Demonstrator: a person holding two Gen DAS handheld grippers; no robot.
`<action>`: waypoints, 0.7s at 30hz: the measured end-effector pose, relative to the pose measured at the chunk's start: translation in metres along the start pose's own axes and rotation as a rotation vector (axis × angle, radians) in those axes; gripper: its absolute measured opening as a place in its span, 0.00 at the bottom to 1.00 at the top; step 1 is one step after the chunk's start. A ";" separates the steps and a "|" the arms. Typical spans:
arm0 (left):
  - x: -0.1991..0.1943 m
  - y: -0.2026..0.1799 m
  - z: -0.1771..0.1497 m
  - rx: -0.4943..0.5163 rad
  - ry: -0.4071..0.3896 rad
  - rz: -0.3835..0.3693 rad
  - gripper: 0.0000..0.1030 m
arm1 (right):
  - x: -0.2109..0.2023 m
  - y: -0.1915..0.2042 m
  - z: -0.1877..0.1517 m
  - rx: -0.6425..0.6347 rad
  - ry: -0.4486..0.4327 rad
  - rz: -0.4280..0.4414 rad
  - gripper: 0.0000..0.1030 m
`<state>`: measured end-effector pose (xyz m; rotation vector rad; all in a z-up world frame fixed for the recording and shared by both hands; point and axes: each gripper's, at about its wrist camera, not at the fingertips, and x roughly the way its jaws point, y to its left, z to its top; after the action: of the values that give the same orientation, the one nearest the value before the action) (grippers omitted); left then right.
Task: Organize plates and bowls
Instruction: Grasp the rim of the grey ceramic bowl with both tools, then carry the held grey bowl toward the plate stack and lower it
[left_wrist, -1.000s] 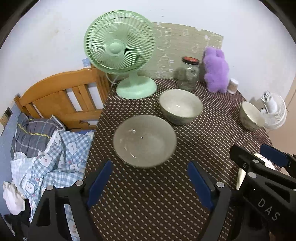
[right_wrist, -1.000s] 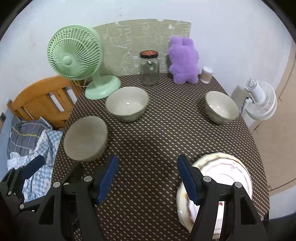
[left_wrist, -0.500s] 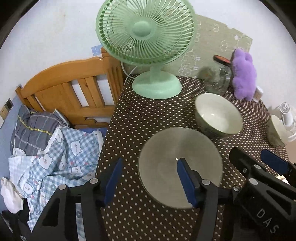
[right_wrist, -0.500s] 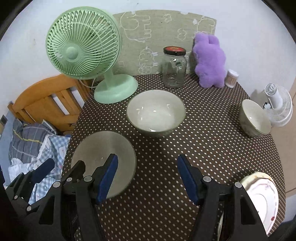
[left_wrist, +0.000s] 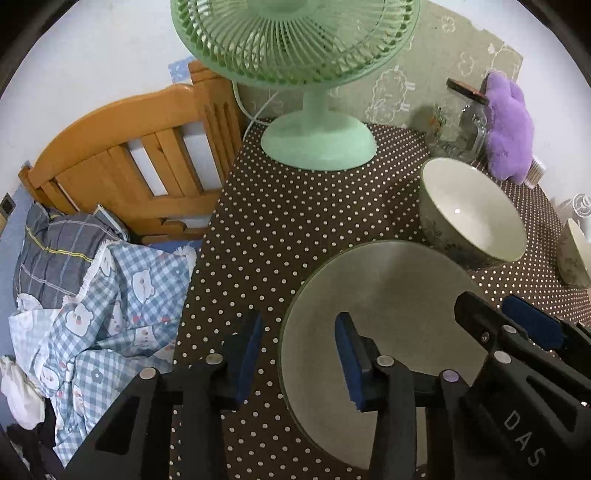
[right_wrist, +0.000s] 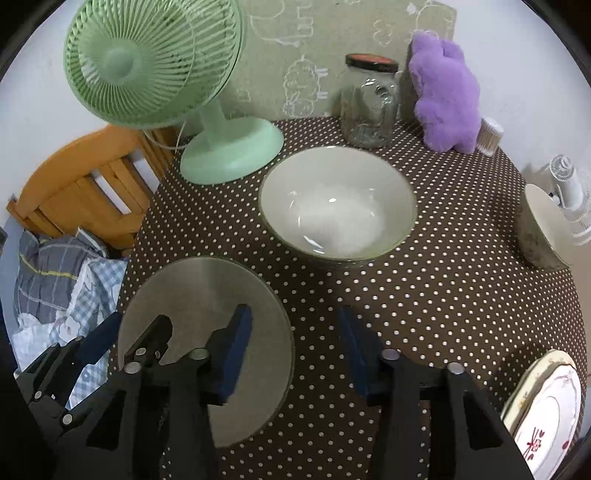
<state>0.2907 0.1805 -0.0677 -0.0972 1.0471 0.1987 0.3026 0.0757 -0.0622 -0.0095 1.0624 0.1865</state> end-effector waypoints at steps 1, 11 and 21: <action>0.003 0.000 0.000 0.005 0.006 0.002 0.33 | 0.003 0.003 0.000 -0.008 0.006 0.002 0.38; 0.008 -0.003 0.000 0.030 0.028 0.000 0.21 | 0.012 0.009 0.001 -0.051 0.024 -0.004 0.19; -0.005 -0.016 -0.012 0.051 0.053 -0.007 0.21 | -0.001 -0.001 -0.011 -0.048 0.059 -0.015 0.19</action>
<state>0.2811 0.1626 -0.0697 -0.0601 1.1039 0.1632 0.2927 0.0730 -0.0670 -0.0666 1.1164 0.1986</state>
